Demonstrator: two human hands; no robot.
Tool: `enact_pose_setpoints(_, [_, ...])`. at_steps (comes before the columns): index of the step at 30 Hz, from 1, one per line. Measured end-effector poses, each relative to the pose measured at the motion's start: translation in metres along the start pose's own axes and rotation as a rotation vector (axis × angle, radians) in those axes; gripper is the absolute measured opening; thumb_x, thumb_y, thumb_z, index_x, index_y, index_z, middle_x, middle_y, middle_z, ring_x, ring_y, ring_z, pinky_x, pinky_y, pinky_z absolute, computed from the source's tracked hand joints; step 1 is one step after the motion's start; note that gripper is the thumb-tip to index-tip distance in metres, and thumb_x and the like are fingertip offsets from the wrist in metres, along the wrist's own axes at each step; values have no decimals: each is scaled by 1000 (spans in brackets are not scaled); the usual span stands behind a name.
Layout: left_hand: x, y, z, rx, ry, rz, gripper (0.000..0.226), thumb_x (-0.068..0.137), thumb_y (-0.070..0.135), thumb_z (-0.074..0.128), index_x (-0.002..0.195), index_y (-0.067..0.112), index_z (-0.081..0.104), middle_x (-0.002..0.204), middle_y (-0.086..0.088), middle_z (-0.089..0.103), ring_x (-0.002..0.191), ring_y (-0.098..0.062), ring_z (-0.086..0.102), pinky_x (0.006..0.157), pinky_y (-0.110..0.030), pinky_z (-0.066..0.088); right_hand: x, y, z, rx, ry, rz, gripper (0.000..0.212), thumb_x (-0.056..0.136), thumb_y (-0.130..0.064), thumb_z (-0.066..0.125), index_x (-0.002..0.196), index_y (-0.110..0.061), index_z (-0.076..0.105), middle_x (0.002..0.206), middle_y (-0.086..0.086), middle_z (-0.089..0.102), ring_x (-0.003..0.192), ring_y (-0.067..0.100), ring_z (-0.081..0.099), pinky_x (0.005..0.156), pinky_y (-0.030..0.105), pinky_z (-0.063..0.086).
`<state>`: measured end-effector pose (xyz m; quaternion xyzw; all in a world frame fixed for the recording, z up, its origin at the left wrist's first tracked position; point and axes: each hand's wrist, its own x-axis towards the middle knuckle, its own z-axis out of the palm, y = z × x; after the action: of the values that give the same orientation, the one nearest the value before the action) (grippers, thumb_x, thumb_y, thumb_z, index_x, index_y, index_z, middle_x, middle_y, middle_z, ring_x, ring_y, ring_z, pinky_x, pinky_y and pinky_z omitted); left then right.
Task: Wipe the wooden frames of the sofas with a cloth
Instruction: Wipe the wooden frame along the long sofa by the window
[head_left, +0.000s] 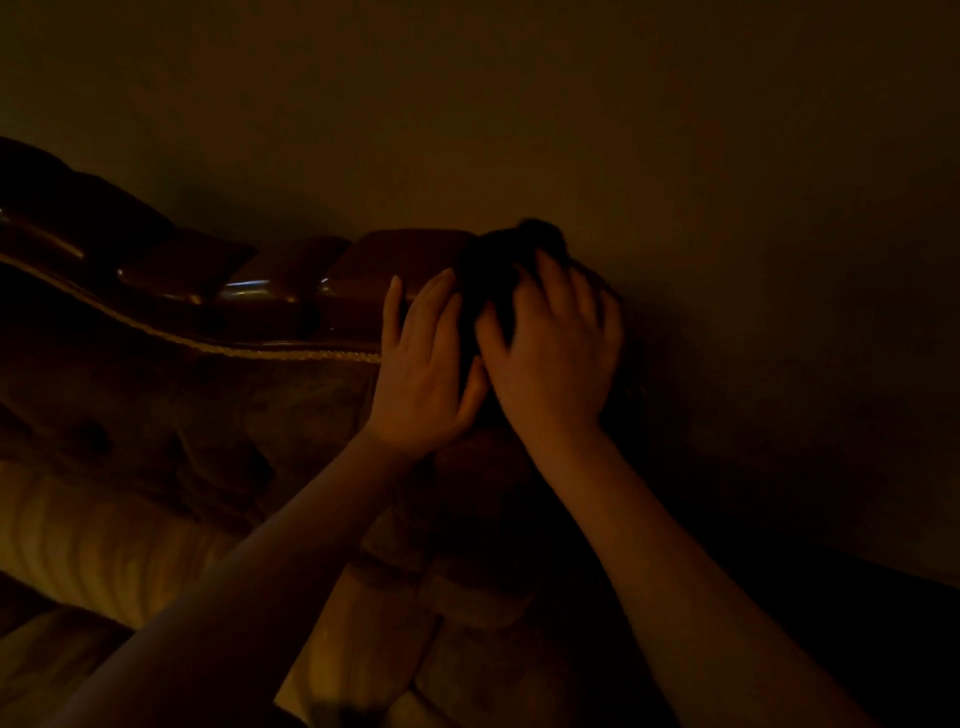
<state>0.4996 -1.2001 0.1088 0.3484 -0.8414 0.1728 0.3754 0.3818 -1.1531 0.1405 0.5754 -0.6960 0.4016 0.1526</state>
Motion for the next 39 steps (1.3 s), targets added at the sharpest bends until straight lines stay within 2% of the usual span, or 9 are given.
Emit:
enact_pose_setpoints(3, [2, 1, -3, -34, 8, -76, 53, 93, 25, 39, 132, -10, 43, 136, -26, 45, 134, -29, 30, 116, -49, 13, 37, -5, -4, -35, -274, -87, 46, 93, -46, 32, 122, -21, 57, 138, -1, 48, 125, 21, 43, 101, 44, 31])
enact_pose_setpoints(8, [5, 5, -9, -60, 67, -58, 41, 92, 21, 39, 119, -6, 55, 122, -22, 55, 124, -26, 41, 111, -51, 22, 55, 30, -2, 226, -365, 132, 39, 95, -42, 33, 109, -15, 57, 120, 1, 54, 107, 23, 52, 91, 46, 42])
enact_pose_setpoints(11, [31, 9, -18, -172, 144, -130, 32, 92, 18, 38, 87, -3, 62, 87, -17, 58, 88, -23, 50, 85, -45, 44, 42, 52, -7, 292, -354, 247, 39, 97, -39, 32, 110, -11, 57, 117, 6, 54, 102, 28, 54, 86, 45, 44])
enact_pose_setpoints(15, [94, 12, -18, -135, -137, -337, 33, 98, 26, 35, 80, 5, 54, 81, -5, 47, 69, -17, 46, 61, -29, 31, 20, 45, -14, 204, -316, 40, 47, 98, -39, 26, 135, -18, 47, 146, 0, 39, 123, 23, 46, 100, 44, 39])
enact_pose_setpoints(20, [131, -19, -6, -393, -330, -607, 26, 98, 14, 39, 98, 1, 62, 93, -11, 58, 83, -23, 55, 61, -28, 41, 50, 18, -5, 110, -419, -106, 40, 100, -32, 28, 128, -16, 52, 144, -1, 40, 122, 22, 45, 97, 40, 34])
enact_pose_setpoints(25, [140, -31, -1, -448, -355, -662, 26, 99, 15, 39, 94, 0, 60, 86, -9, 57, 85, -24, 55, 59, -27, 38, 109, 5, 21, 104, -656, -29, 28, 93, -25, 34, 69, -17, 44, 71, 0, 47, 65, 21, 48, 58, 32, 30])
enact_pose_setpoints(30, [144, -9, 5, -253, -555, -604, 39, 104, 22, 25, 130, -2, 43, 133, -22, 48, 120, -36, 47, 91, -40, 39, 130, 30, 41, 94, -774, 111, 31, 94, -35, 34, 99, -14, 57, 103, 10, 60, 89, 28, 56, 74, 36, 41])
enact_pose_setpoints(33, [139, -5, 2, -156, -631, -479, 49, 103, 38, 18, 138, 13, 42, 139, -13, 47, 124, -31, 45, 89, -37, 35, 131, 52, 36, 243, -821, 206, 47, 98, -44, 29, 129, -17, 53, 132, 13, 52, 114, 31, 52, 93, 38, 43])
enact_pose_setpoints(39, [141, -6, 7, 58, -822, -394, 49, 103, 34, 18, 149, 16, 21, 142, -16, 39, 126, -36, 41, 96, -48, 37, 72, 114, 4, 778, -837, 446, 37, 102, -33, 32, 102, -9, 60, 103, 9, 60, 87, 14, 52, 79, 28, 42])
